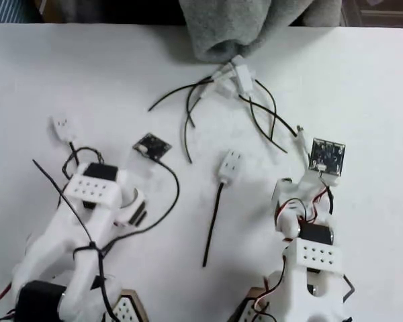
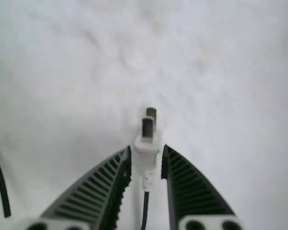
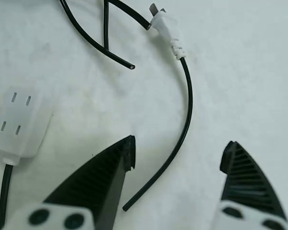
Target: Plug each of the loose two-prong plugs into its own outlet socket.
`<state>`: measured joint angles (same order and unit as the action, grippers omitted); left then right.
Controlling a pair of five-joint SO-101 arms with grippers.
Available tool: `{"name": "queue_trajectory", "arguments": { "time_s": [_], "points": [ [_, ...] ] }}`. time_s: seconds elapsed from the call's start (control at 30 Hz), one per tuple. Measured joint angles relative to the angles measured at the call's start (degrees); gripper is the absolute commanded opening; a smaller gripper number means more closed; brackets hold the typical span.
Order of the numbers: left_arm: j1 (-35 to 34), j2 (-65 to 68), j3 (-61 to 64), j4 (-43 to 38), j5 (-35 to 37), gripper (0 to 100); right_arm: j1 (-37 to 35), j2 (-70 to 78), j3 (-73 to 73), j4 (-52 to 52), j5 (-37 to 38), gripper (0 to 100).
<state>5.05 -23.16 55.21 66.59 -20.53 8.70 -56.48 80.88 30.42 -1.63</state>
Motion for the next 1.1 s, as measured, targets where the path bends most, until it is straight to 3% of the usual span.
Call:
{"name": "queue_trajectory", "arguments": {
  "time_s": [0.77, 0.93, 1.1],
  "points": [
    [0.0, -0.18, 6.33, -4.75, 0.35, 16, 0.0, 0.0, 0.0, 0.0, 0.18, 28.3],
    [0.0, -0.18, 6.95, -6.95, 0.53, 3, 0.0, 0.0, 0.0, 0.0, 0.18, 28.3],
    [0.09, -0.18, 6.95, -7.3, 0.44, 2, 0.0, 0.0, 0.0, 0.0, 0.18, 28.3]
  ]
}}
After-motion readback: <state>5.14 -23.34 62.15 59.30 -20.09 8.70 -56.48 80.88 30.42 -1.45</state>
